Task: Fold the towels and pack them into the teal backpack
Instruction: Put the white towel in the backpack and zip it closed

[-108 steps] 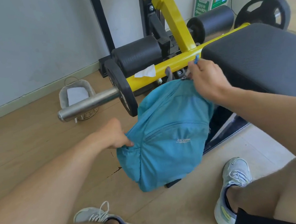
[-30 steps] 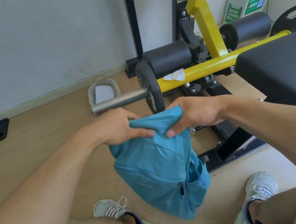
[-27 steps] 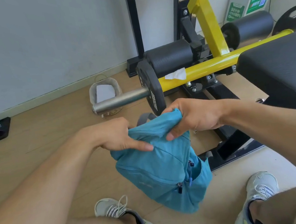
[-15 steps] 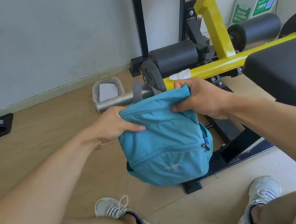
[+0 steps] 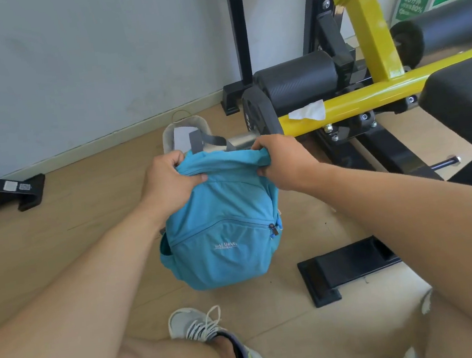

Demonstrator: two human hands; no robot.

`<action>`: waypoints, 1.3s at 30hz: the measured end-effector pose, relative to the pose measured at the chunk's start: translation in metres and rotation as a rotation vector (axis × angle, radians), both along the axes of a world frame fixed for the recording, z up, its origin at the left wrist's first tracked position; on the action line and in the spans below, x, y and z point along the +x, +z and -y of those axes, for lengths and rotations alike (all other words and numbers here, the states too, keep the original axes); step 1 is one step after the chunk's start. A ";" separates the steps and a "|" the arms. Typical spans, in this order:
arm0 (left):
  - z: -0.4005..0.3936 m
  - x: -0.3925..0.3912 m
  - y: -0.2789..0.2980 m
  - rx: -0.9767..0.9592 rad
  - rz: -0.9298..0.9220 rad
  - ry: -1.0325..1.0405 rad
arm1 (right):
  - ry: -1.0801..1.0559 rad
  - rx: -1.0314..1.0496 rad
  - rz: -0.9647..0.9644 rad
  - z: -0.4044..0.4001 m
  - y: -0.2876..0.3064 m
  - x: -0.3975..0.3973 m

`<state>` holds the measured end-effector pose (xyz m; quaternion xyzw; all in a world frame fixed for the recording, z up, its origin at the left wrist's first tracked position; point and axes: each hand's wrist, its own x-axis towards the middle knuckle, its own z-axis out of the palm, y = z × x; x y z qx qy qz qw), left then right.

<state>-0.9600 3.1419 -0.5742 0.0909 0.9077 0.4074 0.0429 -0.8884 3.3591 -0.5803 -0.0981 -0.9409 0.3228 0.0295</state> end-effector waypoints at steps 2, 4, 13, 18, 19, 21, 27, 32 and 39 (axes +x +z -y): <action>0.004 -0.007 -0.007 -0.073 -0.024 0.028 | -0.003 0.028 0.004 0.004 -0.004 -0.006; 0.007 -0.012 -0.013 -0.140 -0.022 0.057 | -0.001 0.066 0.018 0.007 -0.006 -0.012; -0.007 -0.021 -0.020 -0.331 -0.011 -0.032 | 0.006 0.473 0.050 0.006 -0.005 -0.029; -0.014 -0.033 -0.004 -0.288 0.121 -0.098 | -0.012 0.467 0.081 -0.006 0.006 -0.036; -0.014 -0.036 -0.005 -0.265 0.130 -0.081 | -0.024 0.470 0.076 -0.006 0.004 -0.036; -0.014 -0.037 -0.013 -0.286 0.097 -0.004 | -0.043 0.507 0.067 -0.003 -0.005 -0.037; -0.031 -0.029 -0.027 -0.389 0.089 0.238 | -0.098 0.577 -0.009 -0.004 -0.026 -0.039; -0.041 -0.039 -0.035 -0.173 0.130 0.224 | -0.192 0.545 0.007 -0.016 -0.026 -0.039; -0.051 -0.034 -0.036 -0.121 0.206 0.062 | -0.138 0.509 -0.051 -0.019 -0.022 -0.035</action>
